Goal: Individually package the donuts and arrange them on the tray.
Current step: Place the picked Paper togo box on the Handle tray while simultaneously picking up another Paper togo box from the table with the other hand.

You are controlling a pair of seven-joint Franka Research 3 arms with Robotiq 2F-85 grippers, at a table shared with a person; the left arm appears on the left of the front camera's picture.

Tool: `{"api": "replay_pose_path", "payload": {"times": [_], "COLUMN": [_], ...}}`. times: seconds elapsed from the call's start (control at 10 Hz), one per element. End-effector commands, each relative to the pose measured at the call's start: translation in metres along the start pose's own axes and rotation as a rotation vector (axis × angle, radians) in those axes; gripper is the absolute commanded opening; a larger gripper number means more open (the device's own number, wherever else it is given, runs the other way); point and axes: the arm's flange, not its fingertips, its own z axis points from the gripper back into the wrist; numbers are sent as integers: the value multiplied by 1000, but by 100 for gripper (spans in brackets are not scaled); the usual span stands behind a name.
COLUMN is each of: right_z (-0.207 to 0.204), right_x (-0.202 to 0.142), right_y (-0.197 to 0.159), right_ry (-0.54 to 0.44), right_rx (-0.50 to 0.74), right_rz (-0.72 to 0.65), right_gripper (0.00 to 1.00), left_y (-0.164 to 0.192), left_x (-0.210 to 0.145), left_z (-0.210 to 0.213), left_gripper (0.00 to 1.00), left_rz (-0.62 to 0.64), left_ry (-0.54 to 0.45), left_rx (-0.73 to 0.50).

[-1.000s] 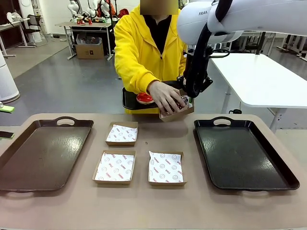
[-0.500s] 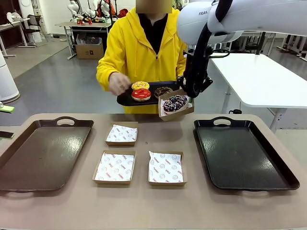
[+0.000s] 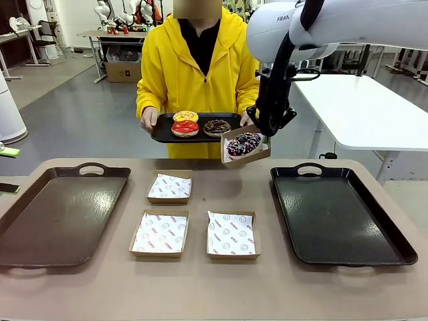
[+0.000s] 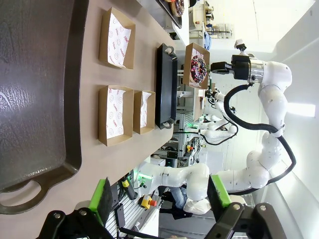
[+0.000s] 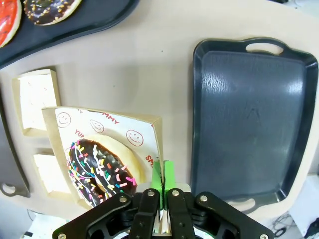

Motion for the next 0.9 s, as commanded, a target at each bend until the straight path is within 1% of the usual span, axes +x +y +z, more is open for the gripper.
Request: {"api": "replay_pose_path", "payload": {"times": [0.0, 0.1, 0.2, 0.3, 0.4, 0.5, 0.6, 0.7, 0.8], "right_z": [2, 10, 21, 26, 29, 26, 18, 9, 0], "right_x": [1, -3, -13, -20, -27, -29, -30, -31, -32], "right_y": [-17, -40, -73, -93, -125, -150, -169, -186, -203], "right_ry": [21, 37, 47, 47, 54, 57, 61, 58, 53], "right_rx": [21, 18, 34, 51, 56, 77, 57, 38, 38], "right_rz": [8, 0, -22, -8, -5, 8, 54, 89, 95], "right_gripper": [2, 2, 2, 2, 2, 2, 2, 2, 2], "left_y": [-8, -20, -46, -63, -90, -115, -137, -154, -168], "left_x": [14, 27, 39, 45, 55, 67, 82, 92, 104], "left_z": [-6, -13, -30, -40, -59, -79, -98, -117, -140], "left_gripper": [100, 100, 100, 100, 100, 100, 100, 100, 100], "left_rz": [35, 52, 48, 40, 30, 29, 23, 28, 36], "left_ry": [32, 44, 73, 99, 128, 176, 188, 191, 176], "left_rx": [28, 108, 235, 302, 410, 502, 589, 659, 724]}}
